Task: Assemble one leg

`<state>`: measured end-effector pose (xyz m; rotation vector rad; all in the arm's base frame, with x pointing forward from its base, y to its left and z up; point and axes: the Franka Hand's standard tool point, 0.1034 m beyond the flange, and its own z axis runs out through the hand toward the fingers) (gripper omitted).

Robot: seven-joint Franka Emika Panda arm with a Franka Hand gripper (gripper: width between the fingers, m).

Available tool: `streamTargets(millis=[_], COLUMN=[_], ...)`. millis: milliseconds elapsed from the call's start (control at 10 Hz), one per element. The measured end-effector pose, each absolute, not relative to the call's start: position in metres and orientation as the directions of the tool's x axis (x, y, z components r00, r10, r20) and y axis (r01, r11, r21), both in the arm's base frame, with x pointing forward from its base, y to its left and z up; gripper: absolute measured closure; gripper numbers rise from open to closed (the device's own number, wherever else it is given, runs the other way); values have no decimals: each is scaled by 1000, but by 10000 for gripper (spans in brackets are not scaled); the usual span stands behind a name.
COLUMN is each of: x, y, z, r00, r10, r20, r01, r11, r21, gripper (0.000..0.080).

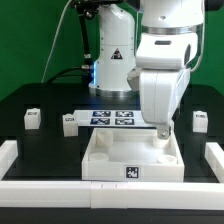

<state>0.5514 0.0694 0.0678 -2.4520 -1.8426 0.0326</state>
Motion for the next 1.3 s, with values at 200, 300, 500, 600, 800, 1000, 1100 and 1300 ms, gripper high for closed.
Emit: streamTargets(millis=[200,300,500,600,800,1000,1100,1300], x=[529,528,526,526,526,517,497,469], y=[63,60,56,56,55,53,51,45], z=[57,57,57,57,57,50,43,34], r00=[137,112,107,107,107,67,63,69], r10=[991,994,994,994,994,998,998,998], r20=[6,-5,-10,-10,-10,-3,-3,-6], r01=[989,993,993,993,993,997,996,994], r11=[-136,-112,-107,-107,-107,-67,-63,-70], r21=[-58,-48,-53,-54,-54,-47,-55,-81], gripper=[149,149,149,149,149,149,149,149])
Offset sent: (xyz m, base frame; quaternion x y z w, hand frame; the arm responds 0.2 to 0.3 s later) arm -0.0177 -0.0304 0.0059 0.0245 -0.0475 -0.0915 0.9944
